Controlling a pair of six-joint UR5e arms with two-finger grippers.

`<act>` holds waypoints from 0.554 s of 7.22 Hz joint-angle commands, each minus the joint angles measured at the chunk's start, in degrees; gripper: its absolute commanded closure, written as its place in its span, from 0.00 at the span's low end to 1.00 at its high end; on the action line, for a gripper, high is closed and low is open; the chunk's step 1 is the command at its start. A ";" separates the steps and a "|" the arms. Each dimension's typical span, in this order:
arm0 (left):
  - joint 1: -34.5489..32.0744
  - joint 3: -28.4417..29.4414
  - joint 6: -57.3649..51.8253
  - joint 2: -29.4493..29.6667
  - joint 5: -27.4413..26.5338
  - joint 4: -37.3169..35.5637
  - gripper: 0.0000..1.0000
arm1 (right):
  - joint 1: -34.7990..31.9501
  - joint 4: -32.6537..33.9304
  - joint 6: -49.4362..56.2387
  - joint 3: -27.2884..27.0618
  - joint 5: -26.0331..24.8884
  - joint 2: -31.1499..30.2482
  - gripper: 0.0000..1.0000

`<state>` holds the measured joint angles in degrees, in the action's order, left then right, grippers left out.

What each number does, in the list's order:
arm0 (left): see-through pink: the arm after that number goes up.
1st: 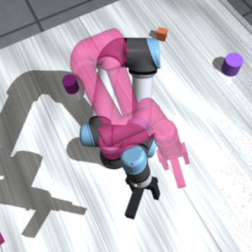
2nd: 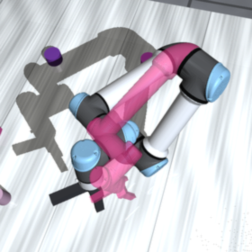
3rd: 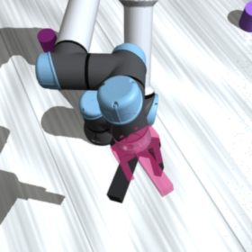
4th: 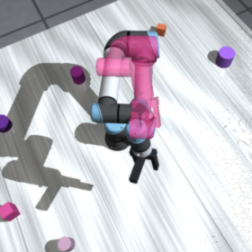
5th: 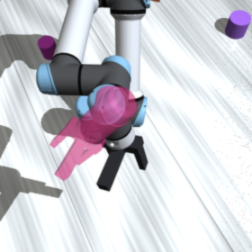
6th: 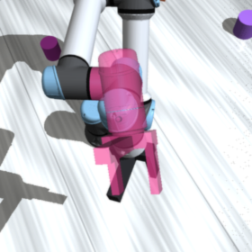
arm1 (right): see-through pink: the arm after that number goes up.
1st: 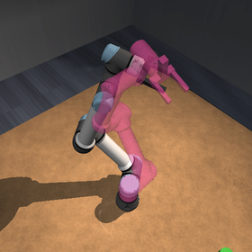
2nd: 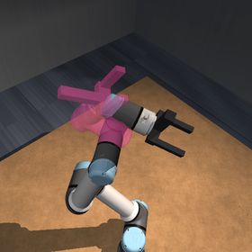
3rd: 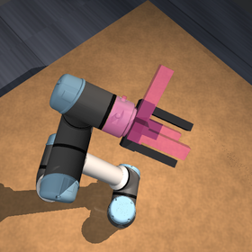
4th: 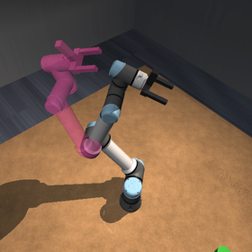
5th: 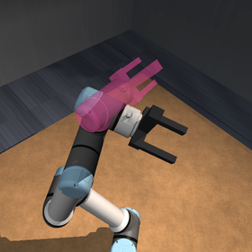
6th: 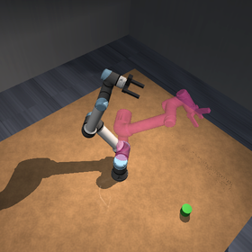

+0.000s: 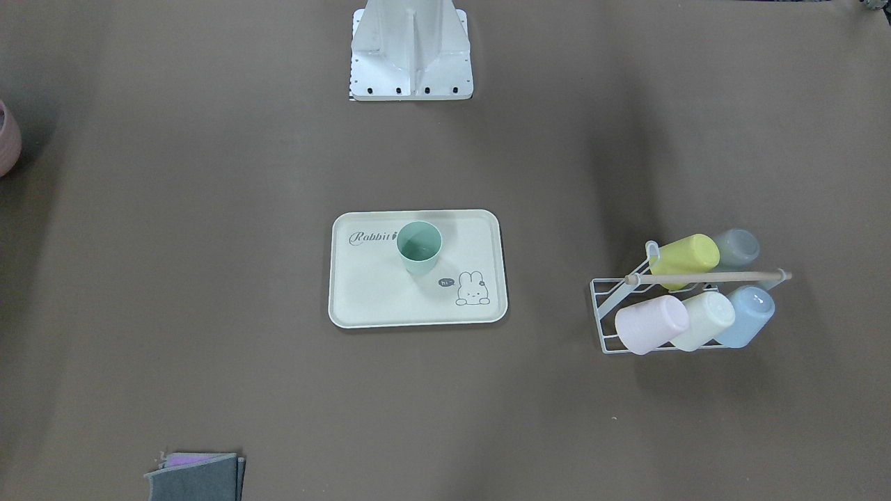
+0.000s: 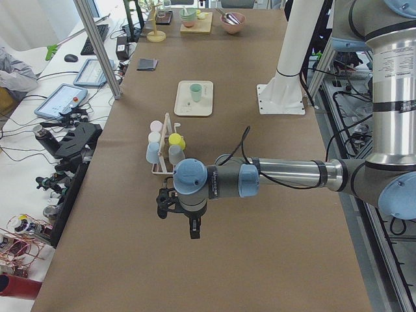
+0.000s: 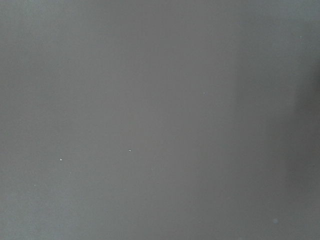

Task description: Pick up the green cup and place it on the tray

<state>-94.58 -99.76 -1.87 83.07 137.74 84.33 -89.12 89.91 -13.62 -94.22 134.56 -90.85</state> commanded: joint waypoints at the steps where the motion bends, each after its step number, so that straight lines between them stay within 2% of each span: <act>1: 0.01 -1.66 0.81 -0.45 0.42 -1.26 0.02 | 0.00 0.00 -0.09 0.00 -0.09 0.06 0.00; 4: -0.16 -2.62 0.81 -1.33 0.34 -1.01 0.02 | 0.00 0.00 -0.09 0.00 -0.18 0.06 0.00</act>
<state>-94.66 -101.71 -1.09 81.96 138.10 83.26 -89.12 89.91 -13.71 -94.22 134.40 -90.80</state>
